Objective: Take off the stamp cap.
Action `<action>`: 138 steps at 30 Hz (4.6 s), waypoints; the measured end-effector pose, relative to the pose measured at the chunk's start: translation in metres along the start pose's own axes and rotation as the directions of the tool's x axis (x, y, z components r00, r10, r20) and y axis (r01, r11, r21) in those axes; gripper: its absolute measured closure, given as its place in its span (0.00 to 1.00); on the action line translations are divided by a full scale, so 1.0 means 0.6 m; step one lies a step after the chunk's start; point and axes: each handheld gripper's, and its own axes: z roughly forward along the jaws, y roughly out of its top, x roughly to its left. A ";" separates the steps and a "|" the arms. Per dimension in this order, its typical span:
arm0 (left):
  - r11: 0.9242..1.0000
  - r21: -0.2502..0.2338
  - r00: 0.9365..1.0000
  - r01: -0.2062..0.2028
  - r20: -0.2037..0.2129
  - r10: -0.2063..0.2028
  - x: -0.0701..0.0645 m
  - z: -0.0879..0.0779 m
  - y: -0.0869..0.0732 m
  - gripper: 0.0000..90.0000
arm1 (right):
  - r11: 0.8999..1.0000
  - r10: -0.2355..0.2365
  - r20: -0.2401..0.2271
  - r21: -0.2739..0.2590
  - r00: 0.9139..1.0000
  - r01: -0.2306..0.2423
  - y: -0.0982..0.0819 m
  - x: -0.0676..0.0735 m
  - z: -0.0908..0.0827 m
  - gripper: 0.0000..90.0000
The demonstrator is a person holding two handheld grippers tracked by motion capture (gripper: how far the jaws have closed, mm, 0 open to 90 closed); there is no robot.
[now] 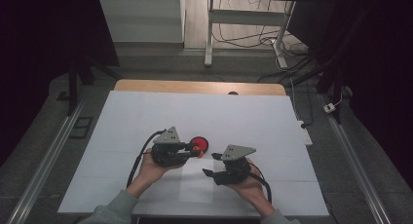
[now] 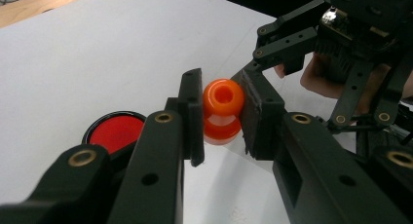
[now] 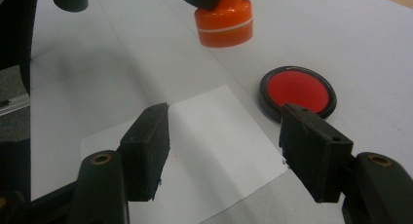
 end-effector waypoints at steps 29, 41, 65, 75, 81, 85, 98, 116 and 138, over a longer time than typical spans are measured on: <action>1.000 0.028 1.000 -0.005 0.022 0.005 -0.004 0.014 -0.005 0.80 | 0.999 -0.036 0.040 -0.035 0.999 0.037 0.018 0.007 0.035 0.42; 0.999 0.031 1.000 -0.008 0.025 0.007 -0.005 0.016 -0.005 0.79 | 0.997 -0.058 0.050 -0.039 0.997 0.060 0.021 0.013 0.047 0.48; 0.999 0.038 1.000 -0.006 0.024 0.005 -0.002 0.016 -0.007 0.80 | 0.995 -0.090 0.072 -0.046 0.993 0.093 0.021 0.016 0.045 0.68; 0.999 0.040 1.000 -0.005 0.026 0.004 -0.001 0.016 -0.008 0.80 | 0.995 -0.089 0.076 -0.042 0.993 0.093 0.020 0.015 0.044 0.70; 0.999 0.041 1.000 -0.005 0.028 0.004 0.000 0.016 -0.008 0.80 | 0.995 -0.089 0.073 -0.041 0.993 0.092 0.020 0.014 0.044 0.70; 0.999 0.044 1.000 -0.008 0.030 0.007 -0.001 0.016 -0.008 0.80 | 0.995 -0.086 0.070 -0.042 0.994 0.089 0.020 0.015 0.044 0.70; 0.999 0.050 0.999 -0.008 0.032 0.006 -0.001 0.017 -0.008 0.80 | 0.996 -0.080 0.068 -0.037 0.994 0.083 0.019 0.015 0.044 0.69; 0.999 0.050 0.999 0.010 0.037 -0.011 0.003 0.018 -0.011 0.80 | 0.993 -0.110 0.102 -0.035 0.989 0.114 0.018 0.021 0.044 0.71; 0.999 0.009 0.999 0.043 0.025 -0.043 0.018 -0.001 -0.011 0.80 | 0.996 -0.066 0.117 -0.051 0.991 0.072 0.009 0.004 0.033 0.72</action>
